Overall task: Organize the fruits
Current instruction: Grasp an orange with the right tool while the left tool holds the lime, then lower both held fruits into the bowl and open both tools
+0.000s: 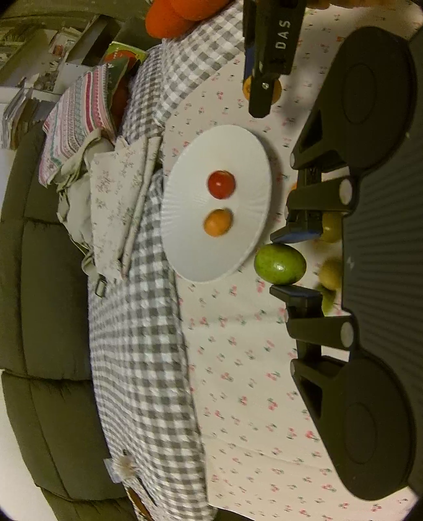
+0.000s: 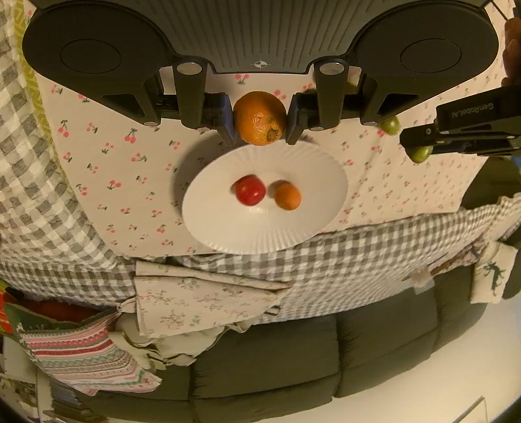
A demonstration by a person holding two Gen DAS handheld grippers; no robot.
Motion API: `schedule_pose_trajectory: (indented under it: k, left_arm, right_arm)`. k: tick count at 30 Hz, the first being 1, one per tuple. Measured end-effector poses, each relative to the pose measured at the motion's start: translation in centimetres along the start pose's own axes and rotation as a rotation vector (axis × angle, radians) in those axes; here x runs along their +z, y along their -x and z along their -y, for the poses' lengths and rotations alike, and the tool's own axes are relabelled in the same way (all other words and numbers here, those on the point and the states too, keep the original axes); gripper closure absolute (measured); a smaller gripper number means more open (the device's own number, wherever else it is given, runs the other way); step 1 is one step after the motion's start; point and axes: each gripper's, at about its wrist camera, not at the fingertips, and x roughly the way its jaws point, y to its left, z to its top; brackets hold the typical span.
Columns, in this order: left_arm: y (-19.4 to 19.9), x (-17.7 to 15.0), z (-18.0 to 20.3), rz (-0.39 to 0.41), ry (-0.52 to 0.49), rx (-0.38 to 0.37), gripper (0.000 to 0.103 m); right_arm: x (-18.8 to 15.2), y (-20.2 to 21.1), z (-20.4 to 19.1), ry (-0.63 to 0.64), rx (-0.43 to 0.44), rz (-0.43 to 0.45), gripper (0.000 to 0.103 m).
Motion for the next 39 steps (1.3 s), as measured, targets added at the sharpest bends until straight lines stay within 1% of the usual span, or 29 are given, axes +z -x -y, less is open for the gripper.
schedule_pose_trajectory:
  k: [2,9,13,16,18,20,24,29,34,36,37,38,39]
  left_arm:
    - [-0.5,0.4,0.1,0.006,-0.001,0.001,0.078]
    - [-3.1,1.2,0.0,-0.010,0.000,-0.001,0.077]
    - [-4.3,1.6,-0.1,-0.016,0.024,-0.035,0.077]
    - [-4.9,1.7,0.4,0.007,-0.005,-0.044,0.077]
    - [-5.5,1.7,0.9,0.003,-0.021,-0.059,0.077]
    - [-6.2,1.6,1.5,-0.001,-0.038,-0.076,0.077]
    - [-7.1,1.3,2.9,0.015,-0.108,-0.089,0.077]
    - [-7.9,1.4,3.7,0.033,-0.139,-0.108,0.077]
    - [-8.9,1.1,3.8,0.030,-0.164,-0.101,0.077]
    - [-8.9,1.0,3.7,0.035,-0.163,-0.108,0.062]
    - [-8.6,1.0,3.6,0.048,-0.159,-0.114,0.044]
    - [-8.4,1.0,3.5,0.068,-0.156,-0.111,0.034]
    - [-8.0,1.0,3.4,0.092,-0.156,-0.108,0.033]
  right_arm:
    - [0.3,-0.3,0.4,-0.010,-0.004,0.005,0.071]
    - [1.4,-1.5,2.3,-0.067,0.014,0.014,0.071]
    - [2.1,-2.3,2.8,-0.069,0.010,0.024,0.071]
    - [2.5,-3.1,3.2,-0.080,0.024,0.030,0.071]
    - [2.7,-3.6,3.3,-0.078,0.026,0.035,0.071]
    - [2.7,-4.3,3.0,-0.057,0.028,0.028,0.071]
    - [2.7,-5.6,2.3,-0.022,0.025,0.016,0.071]
    - [2.7,-6.3,1.6,0.015,0.022,0.023,0.071]
    - [2.6,-7.2,1.3,0.019,0.039,0.020,0.070]
    - [2.5,-7.6,1.3,0.003,0.052,0.010,0.069]
    - [2.4,-7.8,1.4,-0.004,0.052,0.001,0.065]
    - [2.4,-7.8,1.5,-0.013,0.046,-0.001,0.061]
    - [2.4,-7.6,1.7,-0.024,0.045,0.010,0.051]
